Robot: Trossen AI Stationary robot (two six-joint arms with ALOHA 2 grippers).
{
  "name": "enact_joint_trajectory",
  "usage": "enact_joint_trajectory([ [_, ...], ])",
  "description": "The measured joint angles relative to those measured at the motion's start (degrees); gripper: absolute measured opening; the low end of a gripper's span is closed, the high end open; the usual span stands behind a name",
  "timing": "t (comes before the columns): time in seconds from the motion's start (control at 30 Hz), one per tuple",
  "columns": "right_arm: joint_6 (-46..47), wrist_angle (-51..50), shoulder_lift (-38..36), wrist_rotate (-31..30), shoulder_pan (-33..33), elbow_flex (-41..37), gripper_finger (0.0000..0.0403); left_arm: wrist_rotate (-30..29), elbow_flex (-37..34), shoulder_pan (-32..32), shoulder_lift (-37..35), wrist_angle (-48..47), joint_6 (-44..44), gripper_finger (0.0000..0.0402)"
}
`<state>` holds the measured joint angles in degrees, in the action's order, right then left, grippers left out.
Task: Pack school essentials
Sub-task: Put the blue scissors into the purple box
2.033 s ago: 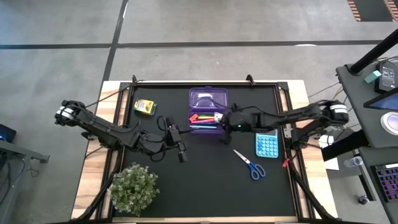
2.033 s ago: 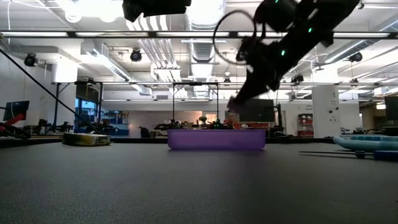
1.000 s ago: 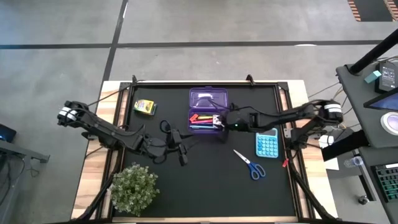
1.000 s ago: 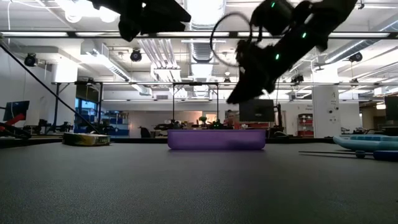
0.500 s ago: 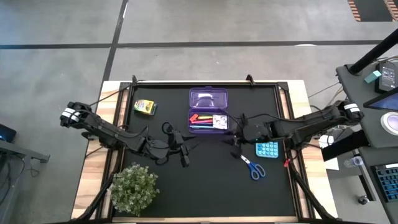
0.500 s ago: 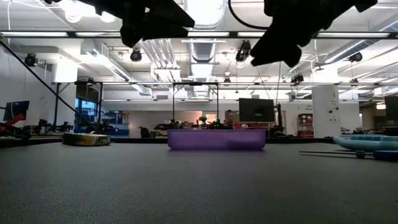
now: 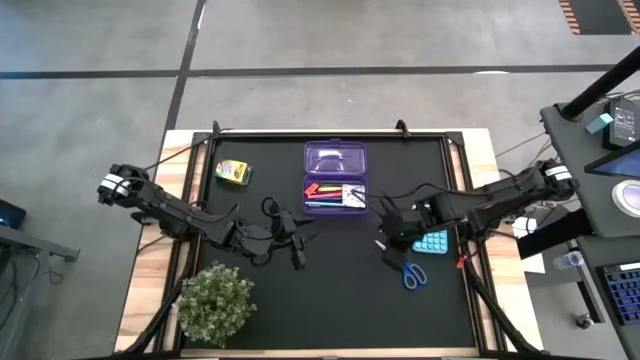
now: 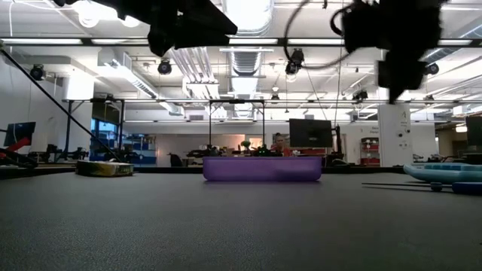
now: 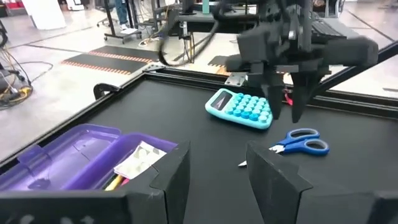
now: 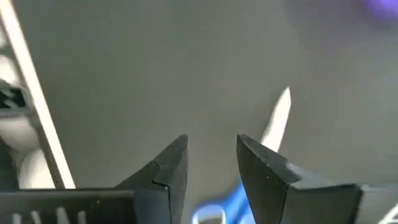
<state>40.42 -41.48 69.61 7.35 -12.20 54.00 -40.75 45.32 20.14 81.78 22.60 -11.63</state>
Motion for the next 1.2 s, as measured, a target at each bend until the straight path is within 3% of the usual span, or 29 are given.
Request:
enact_joint_trajectory([
  [0.17,9.4,-12.1,0.8,0.7,-2.2,-0.3,0.0118,-0.1,0.0,0.0,0.0,0.9,2.0,0.0138],
  [0.3,14.0,-14.1,2.0,0.7,-3.6,-1.1,0.0130,-0.1,0.1,0.0,0.0,1.0,3.0,0.0138],
  [0.53,9.8,-5.8,10.0,-2.9,-3.8,-1.1,0.0160,-0.1,0.1,-0.1,0.0,1.3,3.3,0.0138],
  [0.87,3.3,-5.4,22.0,-6.0,-3.7,-0.5,0.0161,-0.1,0.1,-0.3,0.0,1.6,3.2,0.0138],
  [1.03,2.2,-3.5,23.1,-5.6,-3.4,-0.6,0.0144,-0.1,0.1,-0.3,0.0,2.1,3.2,0.0138],
  [1.2,1.7,-1.8,22.3,-5.6,-2.9,-0.8,0.0094,0.0,0.1,-0.3,0.0,2.7,3.4,0.0138],
])
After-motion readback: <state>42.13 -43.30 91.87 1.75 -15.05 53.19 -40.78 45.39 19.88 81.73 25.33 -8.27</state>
